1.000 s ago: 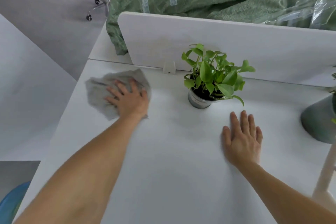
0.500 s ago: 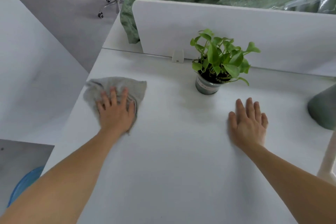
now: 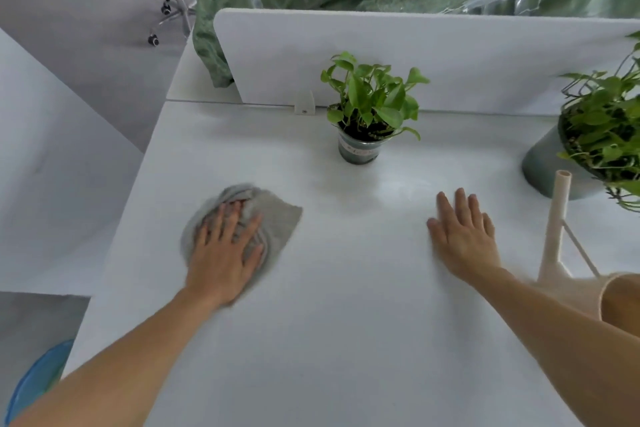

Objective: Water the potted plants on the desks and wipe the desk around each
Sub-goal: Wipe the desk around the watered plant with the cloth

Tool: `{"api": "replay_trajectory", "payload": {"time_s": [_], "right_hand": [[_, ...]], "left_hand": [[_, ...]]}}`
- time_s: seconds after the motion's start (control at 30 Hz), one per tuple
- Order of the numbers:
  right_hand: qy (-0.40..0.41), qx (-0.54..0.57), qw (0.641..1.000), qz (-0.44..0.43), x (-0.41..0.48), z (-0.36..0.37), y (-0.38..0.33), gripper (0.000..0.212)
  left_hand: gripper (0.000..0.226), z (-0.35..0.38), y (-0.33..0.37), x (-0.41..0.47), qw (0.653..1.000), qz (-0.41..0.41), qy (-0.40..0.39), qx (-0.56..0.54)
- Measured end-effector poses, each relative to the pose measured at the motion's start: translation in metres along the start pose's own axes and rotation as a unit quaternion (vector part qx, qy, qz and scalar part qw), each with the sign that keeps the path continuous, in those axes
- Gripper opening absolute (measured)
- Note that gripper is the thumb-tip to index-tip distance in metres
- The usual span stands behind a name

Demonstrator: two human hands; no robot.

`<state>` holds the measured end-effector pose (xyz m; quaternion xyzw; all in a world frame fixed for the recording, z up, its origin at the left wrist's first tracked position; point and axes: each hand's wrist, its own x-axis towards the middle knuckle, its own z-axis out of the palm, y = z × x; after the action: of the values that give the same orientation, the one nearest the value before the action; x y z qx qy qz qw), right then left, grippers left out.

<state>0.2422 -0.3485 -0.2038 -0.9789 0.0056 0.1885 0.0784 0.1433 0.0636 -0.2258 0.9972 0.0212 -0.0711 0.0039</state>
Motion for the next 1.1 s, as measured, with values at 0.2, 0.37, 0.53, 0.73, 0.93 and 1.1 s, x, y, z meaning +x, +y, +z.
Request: {"api": "replay_trajectory", "payload": {"time_s": [0.2,0.37,0.53,0.73,0.93,1.1], "right_hand": [[0.042,0.007,0.998,0.036,-0.006,0.02,-0.005,0.06],[0.001,0.022,0.997,0.073,-0.005,0.011,-0.013,0.059],[-0.002,0.061,0.995,0.077,-0.037,-0.008,-0.057,0.057],[0.024,-0.001,0.984,-0.179,-0.109,0.048,-0.213,0.06],[-0.004,-0.092,0.924,-0.372,-0.178,0.125,-0.214,0.052],[0.033,-0.064,0.979,-0.193,-0.162,0.092,-0.069,0.057]], "left_hand": [[0.073,0.001,0.009,0.001,0.978,-0.201,0.012,-0.048],[0.063,0.005,0.096,-0.063,0.998,-0.034,0.015,-0.054],[0.055,-0.02,0.079,-0.078,0.973,0.068,-0.016,-0.218],[0.033,-0.033,-0.042,-0.058,0.964,-0.131,0.083,-0.218],[0.031,-0.018,-0.042,-0.045,0.979,-0.1,0.08,-0.159],[0.036,-0.016,0.011,-0.027,0.982,-0.042,0.063,-0.176]]}}
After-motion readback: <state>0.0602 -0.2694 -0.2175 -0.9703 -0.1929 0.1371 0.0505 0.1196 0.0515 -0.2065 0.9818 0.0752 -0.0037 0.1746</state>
